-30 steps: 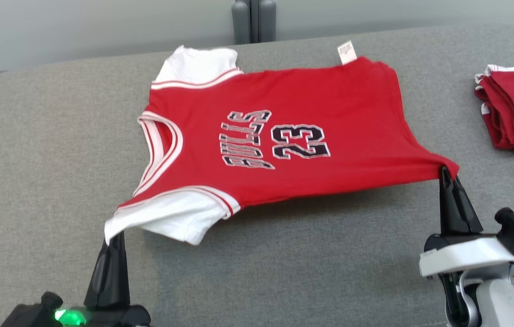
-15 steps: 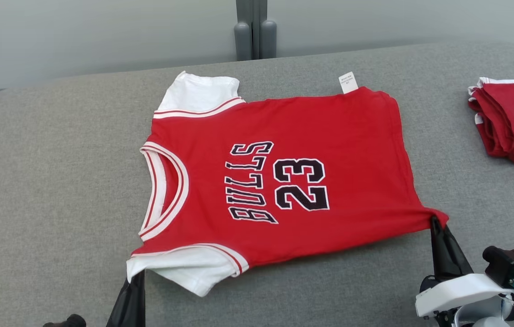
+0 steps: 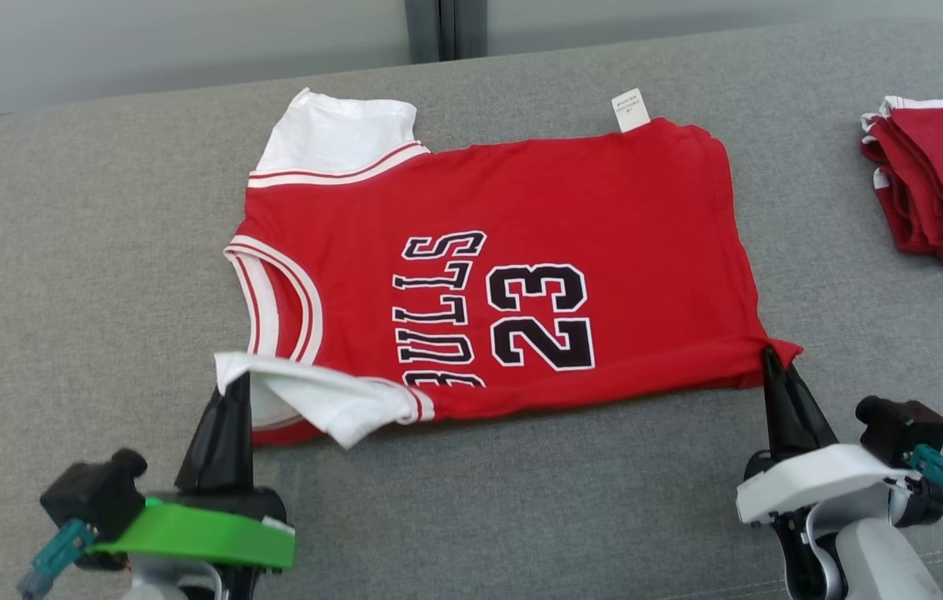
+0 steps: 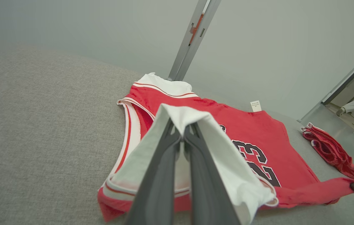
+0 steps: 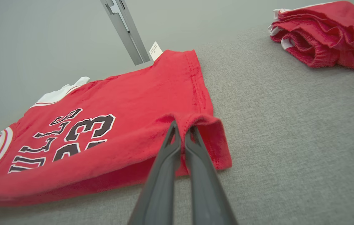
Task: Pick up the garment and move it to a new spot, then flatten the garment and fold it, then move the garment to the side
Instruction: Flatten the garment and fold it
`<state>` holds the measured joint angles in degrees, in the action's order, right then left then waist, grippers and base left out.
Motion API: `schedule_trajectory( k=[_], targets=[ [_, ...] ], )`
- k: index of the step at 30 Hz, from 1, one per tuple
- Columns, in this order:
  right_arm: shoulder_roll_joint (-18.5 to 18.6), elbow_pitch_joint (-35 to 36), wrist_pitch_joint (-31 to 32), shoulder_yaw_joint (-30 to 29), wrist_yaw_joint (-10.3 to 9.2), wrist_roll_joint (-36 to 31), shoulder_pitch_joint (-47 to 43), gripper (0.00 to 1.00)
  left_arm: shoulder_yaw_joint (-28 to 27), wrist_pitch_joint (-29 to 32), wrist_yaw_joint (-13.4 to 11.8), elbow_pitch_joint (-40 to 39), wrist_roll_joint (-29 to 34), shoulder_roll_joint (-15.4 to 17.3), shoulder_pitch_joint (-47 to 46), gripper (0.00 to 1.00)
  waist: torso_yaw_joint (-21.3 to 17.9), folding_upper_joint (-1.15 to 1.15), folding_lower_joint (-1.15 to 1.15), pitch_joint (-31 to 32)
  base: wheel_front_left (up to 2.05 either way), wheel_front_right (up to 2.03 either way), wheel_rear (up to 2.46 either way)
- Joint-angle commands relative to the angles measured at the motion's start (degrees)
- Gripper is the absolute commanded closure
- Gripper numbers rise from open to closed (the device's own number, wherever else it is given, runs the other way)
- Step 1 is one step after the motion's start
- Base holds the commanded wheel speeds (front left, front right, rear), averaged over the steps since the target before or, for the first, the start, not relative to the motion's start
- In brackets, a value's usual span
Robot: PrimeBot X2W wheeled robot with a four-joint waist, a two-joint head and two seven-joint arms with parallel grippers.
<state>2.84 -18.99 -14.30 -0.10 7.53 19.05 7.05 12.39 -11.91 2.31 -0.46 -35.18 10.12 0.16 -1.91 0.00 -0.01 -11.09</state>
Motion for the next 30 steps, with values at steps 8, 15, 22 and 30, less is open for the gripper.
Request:
schedule_trajectory(
  k=[8, 15, 22, 30],
  targets=[
    [0.1, -5.5, -0.7, 0.0, -0.09, -1.1, 8.7, 1.00, -0.1, -1.1, 1.4, 12.2, 1.7, -0.4, -14.7, 1.00, -1.7, 0.00, 0.01, -4.5, 0.00, 0.00, 0.00],
    [0.1, -9.8, -0.9, 0.3, -0.09, -1.5, 12.9, 1.00, -0.9, -2.3, 1.8, 20.8, 2.0, -1.3, -20.1, 1.00, -2.2, 0.00, 0.01, -5.3, 0.00, 0.00, 0.00],
    [0.1, -9.9, -0.9, -1.0, -0.09, -1.6, 14.8, 0.00, -1.7, -3.1, 2.0, 24.3, 3.1, -2.6, -23.2, 0.00, -2.0, 0.00, 0.01, -5.3, 0.00, 0.00, 0.00],
    [0.1, -5.2, -0.9, -4.8, -0.09, -4.5, 11.6, 0.00, -5.6, -3.3, 2.9, 20.7, 4.7, -4.3, -19.6, 0.00, -1.3, 0.00, 0.01, -3.1, 0.00, 0.00, 0.00]
  ],
)
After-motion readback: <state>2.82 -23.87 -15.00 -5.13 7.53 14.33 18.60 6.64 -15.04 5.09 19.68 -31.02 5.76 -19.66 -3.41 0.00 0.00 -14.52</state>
